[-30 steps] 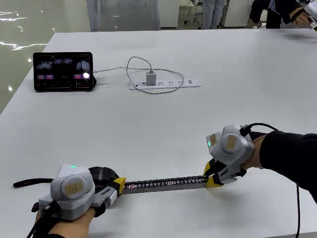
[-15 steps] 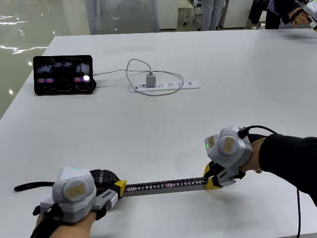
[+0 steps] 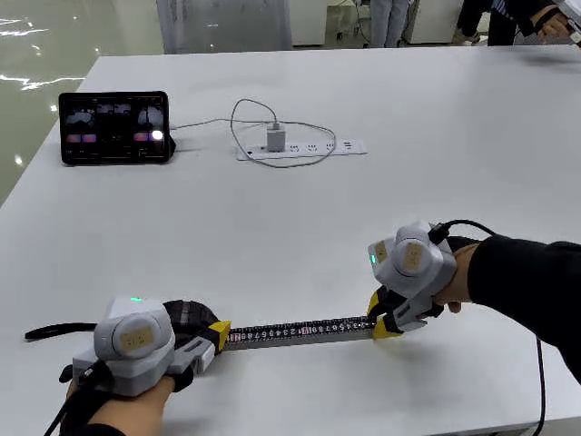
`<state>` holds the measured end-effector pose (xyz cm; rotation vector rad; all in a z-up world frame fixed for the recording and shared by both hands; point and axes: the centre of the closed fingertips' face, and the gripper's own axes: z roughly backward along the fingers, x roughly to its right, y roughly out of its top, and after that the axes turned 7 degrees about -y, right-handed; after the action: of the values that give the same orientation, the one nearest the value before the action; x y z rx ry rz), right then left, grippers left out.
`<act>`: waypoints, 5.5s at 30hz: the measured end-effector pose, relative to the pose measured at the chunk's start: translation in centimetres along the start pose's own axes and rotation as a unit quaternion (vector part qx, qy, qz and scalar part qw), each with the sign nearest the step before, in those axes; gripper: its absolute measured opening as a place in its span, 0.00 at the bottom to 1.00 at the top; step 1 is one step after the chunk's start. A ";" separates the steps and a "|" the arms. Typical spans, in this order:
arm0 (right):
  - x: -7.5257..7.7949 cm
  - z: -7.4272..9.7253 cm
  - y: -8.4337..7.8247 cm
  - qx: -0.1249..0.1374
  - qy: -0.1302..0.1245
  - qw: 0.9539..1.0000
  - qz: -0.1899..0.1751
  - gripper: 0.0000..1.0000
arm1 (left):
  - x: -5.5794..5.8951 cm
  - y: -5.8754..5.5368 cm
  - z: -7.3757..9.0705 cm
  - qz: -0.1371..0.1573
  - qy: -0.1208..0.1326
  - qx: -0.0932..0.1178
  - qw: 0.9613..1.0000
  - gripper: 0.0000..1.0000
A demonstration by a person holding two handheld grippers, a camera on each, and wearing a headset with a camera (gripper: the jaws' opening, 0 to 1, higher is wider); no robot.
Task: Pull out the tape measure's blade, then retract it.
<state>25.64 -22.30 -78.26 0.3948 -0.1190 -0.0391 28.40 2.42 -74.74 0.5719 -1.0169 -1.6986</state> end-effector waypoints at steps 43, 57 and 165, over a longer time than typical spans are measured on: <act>-0.1 -0.6 1.5 0.004 0.003 1.000 0.000 0.11 | 0.1 0.0 0.0 -0.010 -0.002 -0.002 1.000 0.62; -0.1 -0.8 2.0 0.001 0.004 1.000 0.002 0.11 | 0.1 -0.1 0.0 -0.012 -0.001 -0.003 1.000 0.62; -0.3 -2.4 5.3 0.012 0.001 1.000 -0.006 0.11 | 0.0 -0.2 -0.1 -0.017 -0.001 -0.003 1.000 0.62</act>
<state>25.73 -16.42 -78.46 0.4186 -0.1142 -0.0494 28.36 2.39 -74.92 0.5859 -1.0096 -1.7313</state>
